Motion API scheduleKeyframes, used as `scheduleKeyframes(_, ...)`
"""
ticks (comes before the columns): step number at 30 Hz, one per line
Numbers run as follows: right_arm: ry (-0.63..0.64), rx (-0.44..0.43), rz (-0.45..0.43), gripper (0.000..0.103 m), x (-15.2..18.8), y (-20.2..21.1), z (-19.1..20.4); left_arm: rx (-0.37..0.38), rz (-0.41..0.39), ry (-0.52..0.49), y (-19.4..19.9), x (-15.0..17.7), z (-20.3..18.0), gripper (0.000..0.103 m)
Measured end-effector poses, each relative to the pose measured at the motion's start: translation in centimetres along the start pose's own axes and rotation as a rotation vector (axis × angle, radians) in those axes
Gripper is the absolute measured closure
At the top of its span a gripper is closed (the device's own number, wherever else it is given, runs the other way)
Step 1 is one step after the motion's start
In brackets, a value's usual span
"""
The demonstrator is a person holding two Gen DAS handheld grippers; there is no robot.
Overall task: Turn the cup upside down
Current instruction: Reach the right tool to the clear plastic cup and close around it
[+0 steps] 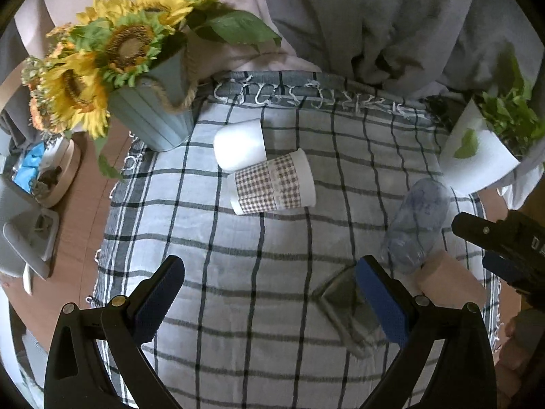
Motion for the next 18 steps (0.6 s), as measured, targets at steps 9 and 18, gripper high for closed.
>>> scheduleKeyframes(9, -0.049, 0.0, 0.09, 0.002, -4.0, -4.0, -0.5, -0.004, 0.053, 0.042, -2.2, -2.5, -0.3, 0.0)
scheduleKeyframes(18, -0.089, 0.039, 0.165, 0.006, -6.2, -7.6, -0.9, -0.033, 0.079, 0.045, -3.3, -3.2, -0.3, 0.0)
Point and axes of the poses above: each gripper's, at about its wrist camera, not at the fingertips, and y roughly against the way its jaws point, z to its left, x to its underside, the point moved 5 cm from there along -y, roughly the way its jaws point, and after that the axes turned 15 degrees about z, right-handed, at the moved point
